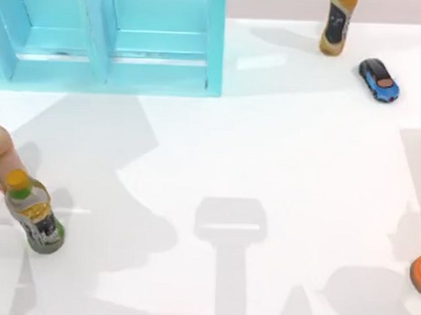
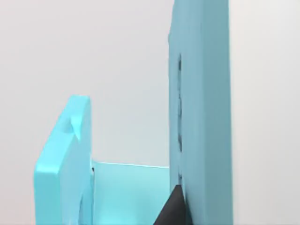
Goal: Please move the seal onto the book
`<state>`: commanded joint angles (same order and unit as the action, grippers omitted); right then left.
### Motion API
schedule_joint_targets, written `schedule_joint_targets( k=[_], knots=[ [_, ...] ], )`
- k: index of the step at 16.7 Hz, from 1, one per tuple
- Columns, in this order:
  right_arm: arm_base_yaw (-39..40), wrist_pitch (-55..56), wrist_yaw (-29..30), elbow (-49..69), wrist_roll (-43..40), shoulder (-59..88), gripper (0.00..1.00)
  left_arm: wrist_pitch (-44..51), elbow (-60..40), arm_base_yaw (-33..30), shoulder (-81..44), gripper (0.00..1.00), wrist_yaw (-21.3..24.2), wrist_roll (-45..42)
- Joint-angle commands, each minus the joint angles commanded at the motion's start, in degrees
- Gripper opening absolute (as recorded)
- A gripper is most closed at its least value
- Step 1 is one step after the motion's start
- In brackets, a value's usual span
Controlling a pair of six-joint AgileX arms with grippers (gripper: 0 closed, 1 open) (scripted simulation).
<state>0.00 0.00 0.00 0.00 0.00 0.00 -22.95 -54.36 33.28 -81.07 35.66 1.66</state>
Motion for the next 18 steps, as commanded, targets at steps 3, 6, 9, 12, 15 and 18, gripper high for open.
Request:
schedule_joint_targets(
  k=[3,6,9,12,15,18],
  knots=[
    [0.0,0.0,0.0,0.0,0.0,0.0,1.00,-0.5,-2.2,-9.5,0.0,0.00,-9.6,11.2],
    [0.0,0.0,0.0,0.0,0.0,0.0,1.00,-0.5,-4.2,-21.8,-1.1,0.00,-21.6,25.6],
    [0.0,0.0,0.0,0.0,0.0,0.0,1.00,0.3,-5.8,-36.0,-3.5,0.00,-35.2,42.3],
    [0.0,0.0,0.0,0.0,0.0,0.0,1.00,1.5,-6.9,-50.9,-7.2,0.00,-49.6,60.0],
    [0.0,0.0,0.0,0.0,0.0,0.0,1.00,3.1,-7.4,-65.1,-12.1,0.00,-63.9,77.5],
    [0.0,0.0,0.0,0.0,0.0,0.0,1.00,4.9,-7.4,-77.5,-18.1,0.00,-77.1,93.4]
  ],
)
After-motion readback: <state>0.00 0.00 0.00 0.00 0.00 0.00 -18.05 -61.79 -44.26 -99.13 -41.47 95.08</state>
